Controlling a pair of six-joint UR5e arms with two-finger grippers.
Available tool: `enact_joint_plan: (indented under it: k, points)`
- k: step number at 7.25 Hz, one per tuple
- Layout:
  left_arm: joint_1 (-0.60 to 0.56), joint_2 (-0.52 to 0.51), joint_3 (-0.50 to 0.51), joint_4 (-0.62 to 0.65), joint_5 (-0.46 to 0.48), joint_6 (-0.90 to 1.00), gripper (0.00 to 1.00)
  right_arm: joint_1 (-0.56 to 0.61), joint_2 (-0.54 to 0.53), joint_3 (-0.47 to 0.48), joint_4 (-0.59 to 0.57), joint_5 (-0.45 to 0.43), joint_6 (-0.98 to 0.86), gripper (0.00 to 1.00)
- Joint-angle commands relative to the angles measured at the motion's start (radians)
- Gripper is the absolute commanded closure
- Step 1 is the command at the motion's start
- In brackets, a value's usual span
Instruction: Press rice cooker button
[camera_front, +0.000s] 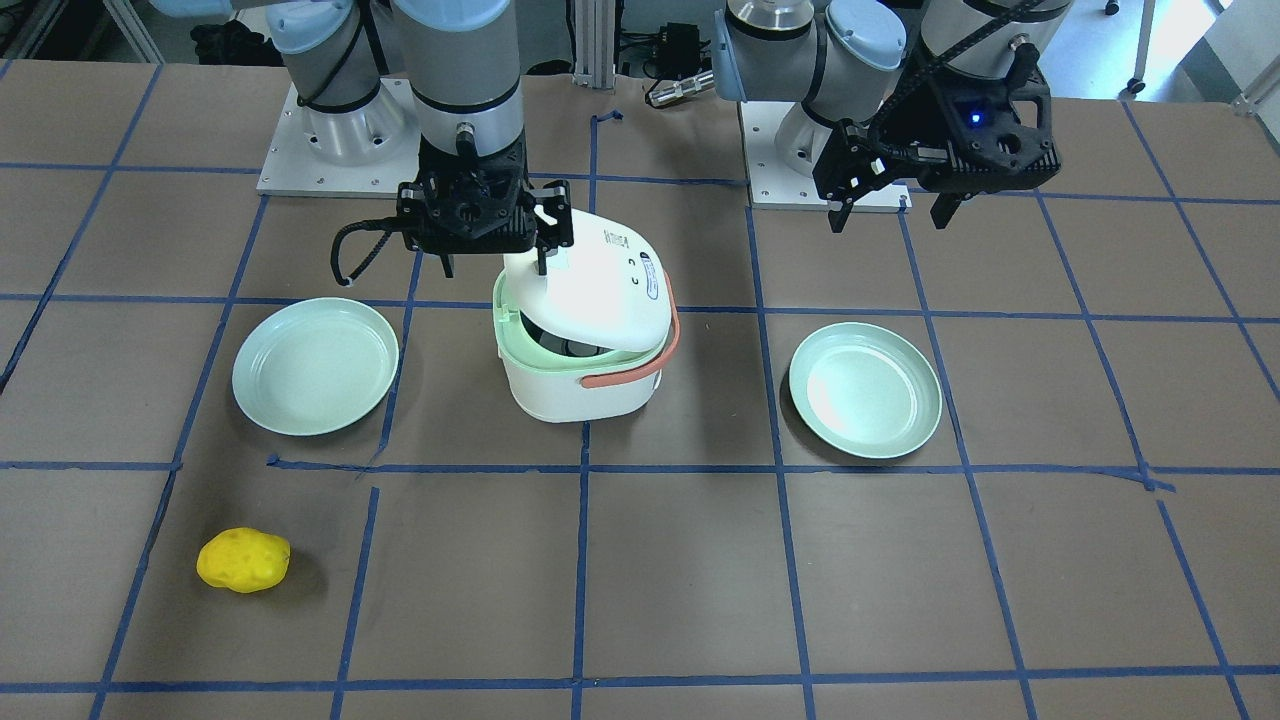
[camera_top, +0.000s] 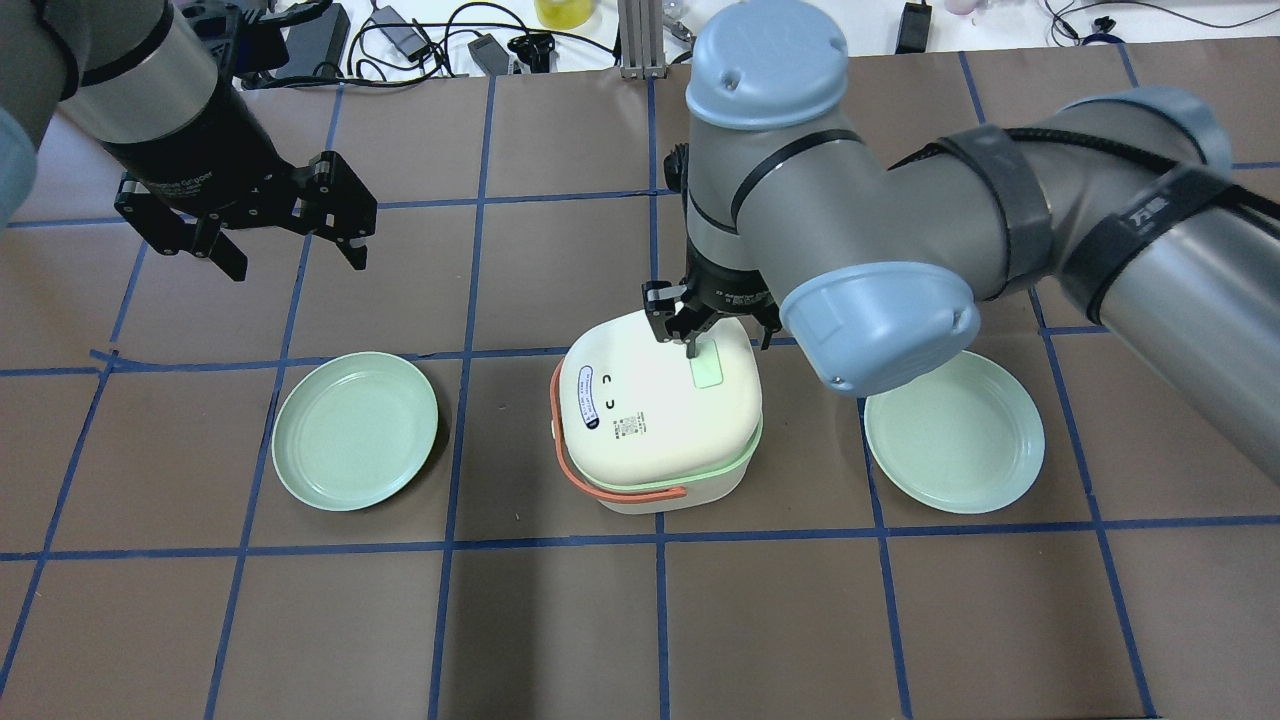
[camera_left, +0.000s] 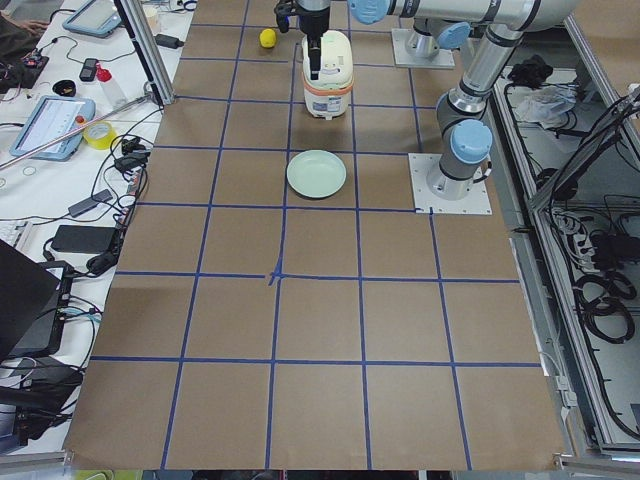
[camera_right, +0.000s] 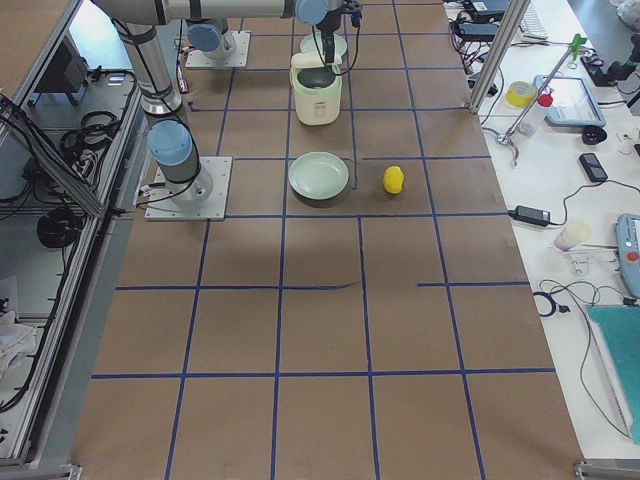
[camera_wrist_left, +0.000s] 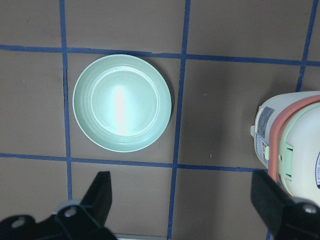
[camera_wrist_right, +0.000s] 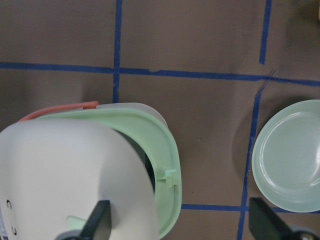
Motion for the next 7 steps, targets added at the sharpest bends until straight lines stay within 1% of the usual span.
enact_joint_plan:
  k: [1, 3, 4, 7]
  points:
    - [0.000, 0.000, 0.000, 0.000, 0.000, 0.000, 0.00, -0.124, -0.006, -0.119, 0.086, -0.007, -0.111, 0.00]
    - [0.000, 0.000, 0.000, 0.000, 0.000, -0.001, 0.00, -0.222, -0.006, -0.173, 0.086, -0.008, -0.202, 0.00]
    - [0.000, 0.000, 0.000, 0.000, 0.000, -0.001, 0.00, -0.255, -0.013, -0.173, 0.079, -0.010, -0.250, 0.00]
    - [0.000, 0.000, 0.000, 0.000, 0.000, 0.000, 0.00, -0.266, -0.021, -0.171, 0.083, -0.011, -0.250, 0.00]
